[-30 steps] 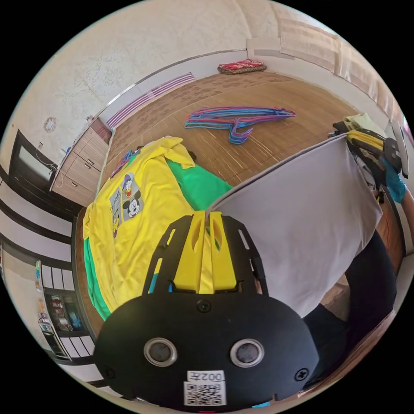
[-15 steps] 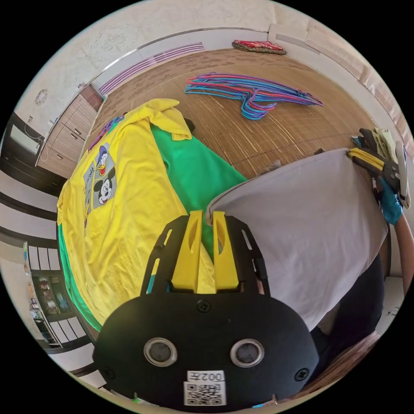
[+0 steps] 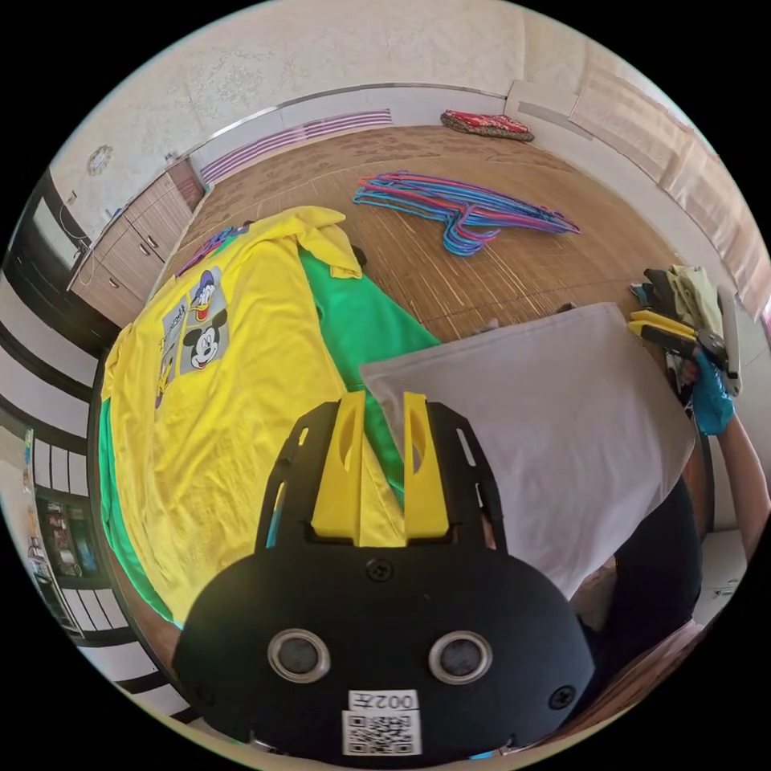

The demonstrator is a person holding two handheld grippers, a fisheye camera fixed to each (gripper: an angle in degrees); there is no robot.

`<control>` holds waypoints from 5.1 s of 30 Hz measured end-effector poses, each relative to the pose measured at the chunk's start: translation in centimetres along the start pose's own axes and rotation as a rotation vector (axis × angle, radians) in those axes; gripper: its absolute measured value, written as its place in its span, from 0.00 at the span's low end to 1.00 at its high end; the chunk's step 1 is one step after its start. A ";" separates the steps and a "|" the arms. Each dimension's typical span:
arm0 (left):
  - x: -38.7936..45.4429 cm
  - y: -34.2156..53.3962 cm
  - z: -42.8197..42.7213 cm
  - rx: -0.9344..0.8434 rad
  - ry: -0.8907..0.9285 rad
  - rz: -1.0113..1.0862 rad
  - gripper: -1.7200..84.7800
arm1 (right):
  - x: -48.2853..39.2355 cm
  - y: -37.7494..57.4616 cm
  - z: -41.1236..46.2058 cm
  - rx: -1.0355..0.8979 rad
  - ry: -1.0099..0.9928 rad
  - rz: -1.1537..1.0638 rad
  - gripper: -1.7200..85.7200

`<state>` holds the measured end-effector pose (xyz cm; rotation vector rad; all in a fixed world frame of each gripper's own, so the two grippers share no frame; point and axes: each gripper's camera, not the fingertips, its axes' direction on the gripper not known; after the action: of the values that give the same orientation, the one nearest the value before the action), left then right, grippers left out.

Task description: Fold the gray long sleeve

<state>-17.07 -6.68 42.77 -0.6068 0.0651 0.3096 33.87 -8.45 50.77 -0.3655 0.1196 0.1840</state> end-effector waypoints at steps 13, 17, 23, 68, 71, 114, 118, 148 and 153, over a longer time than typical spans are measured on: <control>2.5 0.8 0.9 0.067 -0.261 0.046 0.01 | -2.9 0.4 1.1 0.122 0.277 -0.106 0.01; 2.1 1.0 2.1 0.034 -0.282 0.044 0.01 | -3.4 0.2 3.1 0.028 0.303 -0.156 0.01; -0.4 1.4 2.2 0.007 -0.112 0.007 0.01 | -2.8 -0.2 2.5 -0.039 0.214 -0.183 0.07; -4.0 24.8 -5.6 0.015 0.259 0.292 0.01 | -1.3 25.0 -9.7 -0.084 -0.181 -0.345 0.01; -3.8 25.5 -6.4 0.016 0.238 0.292 0.01 | -1.1 25.7 -11.4 -0.060 -0.125 -0.363 0.01; 2.8 32.9 -9.6 -0.067 -0.009 0.059 0.01 | -8.4 36.2 -20.7 -0.255 -0.530 -0.673 0.01; 3.2 33.4 -11.4 -0.022 -0.004 0.007 0.03 | -8.6 37.0 -22.0 -0.206 -0.526 -0.666 0.02; 28.6 31.4 -13.5 0.153 0.318 0.673 0.01 | -15.3 39.1 -31.9 0.122 -0.361 -0.653 0.04; 27.8 31.6 -15.0 0.155 0.329 0.635 0.00 | -16.9 39.9 -32.4 0.126 -0.116 -0.692 0.16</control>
<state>0.25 16.71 8.83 -0.4651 0.6004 0.8086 6.67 13.65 9.58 -0.2520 -0.1128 -0.4844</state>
